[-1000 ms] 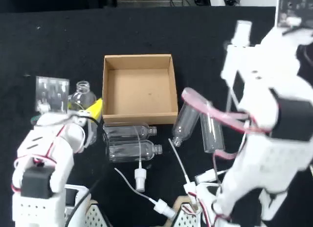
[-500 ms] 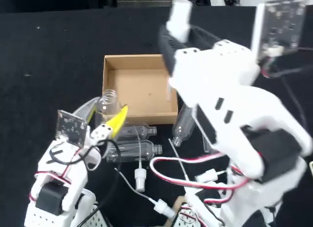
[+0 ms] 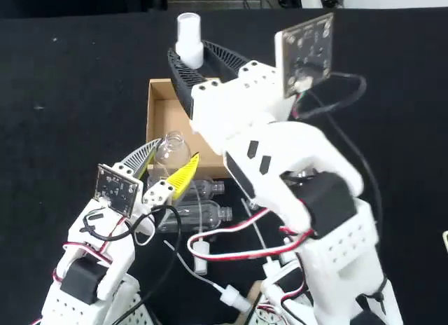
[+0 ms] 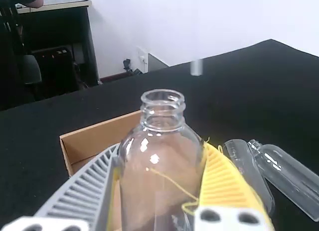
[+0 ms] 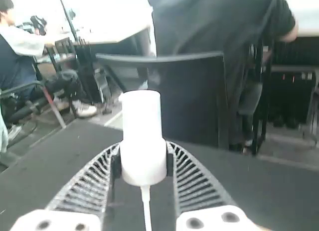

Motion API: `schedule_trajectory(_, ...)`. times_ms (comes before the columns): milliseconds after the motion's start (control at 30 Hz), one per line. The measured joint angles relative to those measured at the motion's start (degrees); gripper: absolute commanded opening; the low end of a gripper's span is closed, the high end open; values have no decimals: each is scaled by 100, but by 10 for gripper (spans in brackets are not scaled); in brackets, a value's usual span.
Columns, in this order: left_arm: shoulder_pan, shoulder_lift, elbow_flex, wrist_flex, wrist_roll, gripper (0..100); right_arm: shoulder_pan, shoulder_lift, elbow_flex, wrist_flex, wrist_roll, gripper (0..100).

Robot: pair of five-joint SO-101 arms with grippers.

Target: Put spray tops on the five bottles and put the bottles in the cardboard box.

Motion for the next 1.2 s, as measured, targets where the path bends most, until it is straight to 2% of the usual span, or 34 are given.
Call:
schedule_trajectory(133, 0, 0, 220, -35, 0, 30, -70, -229, 730, -976, 35, 11)
schedule_trajectory(300, 0, 0, 448, -167, 0, 30, -325, -316, 879, -1134, 53, 11)
schedule_trajectory(600, 0, 0, 1433, -1793, 0, 30, -413, -316, 1099, -1099, 79, 11)
schedule_trajectory(767, 0, 9, 1547, -2532, 0, 30, -422, -730, 1503, -1099, 105, 11)
schedule_trajectory(1200, 0, 9, 1591, -2743, 0, 30, -413, -1231, 2295, -1705, 105, 11)
